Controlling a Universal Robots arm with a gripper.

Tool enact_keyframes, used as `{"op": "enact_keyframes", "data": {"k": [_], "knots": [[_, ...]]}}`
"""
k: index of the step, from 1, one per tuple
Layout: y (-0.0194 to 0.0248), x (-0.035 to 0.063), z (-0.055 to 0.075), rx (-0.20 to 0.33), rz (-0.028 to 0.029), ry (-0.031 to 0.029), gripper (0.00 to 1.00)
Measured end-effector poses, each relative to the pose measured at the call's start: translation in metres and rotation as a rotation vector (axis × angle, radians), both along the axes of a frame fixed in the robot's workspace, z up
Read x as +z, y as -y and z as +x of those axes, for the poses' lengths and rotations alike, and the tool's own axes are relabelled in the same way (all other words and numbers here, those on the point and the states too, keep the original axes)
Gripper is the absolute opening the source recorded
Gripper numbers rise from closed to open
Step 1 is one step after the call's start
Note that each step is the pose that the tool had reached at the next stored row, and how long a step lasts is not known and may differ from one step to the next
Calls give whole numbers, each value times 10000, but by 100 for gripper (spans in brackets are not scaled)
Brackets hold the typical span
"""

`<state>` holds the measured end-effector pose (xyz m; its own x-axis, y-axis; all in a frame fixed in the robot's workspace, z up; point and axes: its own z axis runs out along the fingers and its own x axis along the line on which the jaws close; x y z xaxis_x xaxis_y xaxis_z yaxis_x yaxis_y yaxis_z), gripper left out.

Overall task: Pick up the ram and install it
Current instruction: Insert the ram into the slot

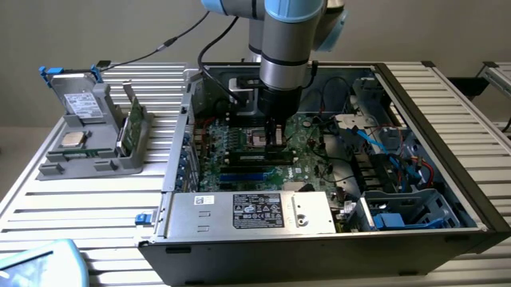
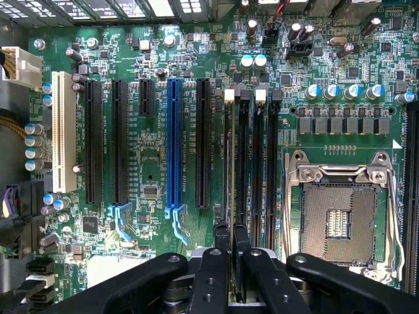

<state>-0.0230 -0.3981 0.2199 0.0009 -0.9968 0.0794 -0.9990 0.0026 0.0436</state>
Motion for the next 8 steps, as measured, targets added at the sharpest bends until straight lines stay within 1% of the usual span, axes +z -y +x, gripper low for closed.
{"op": "enact_keyframes", "data": {"k": [8], "knots": [[0,0,0,0,0,0,14]]}}
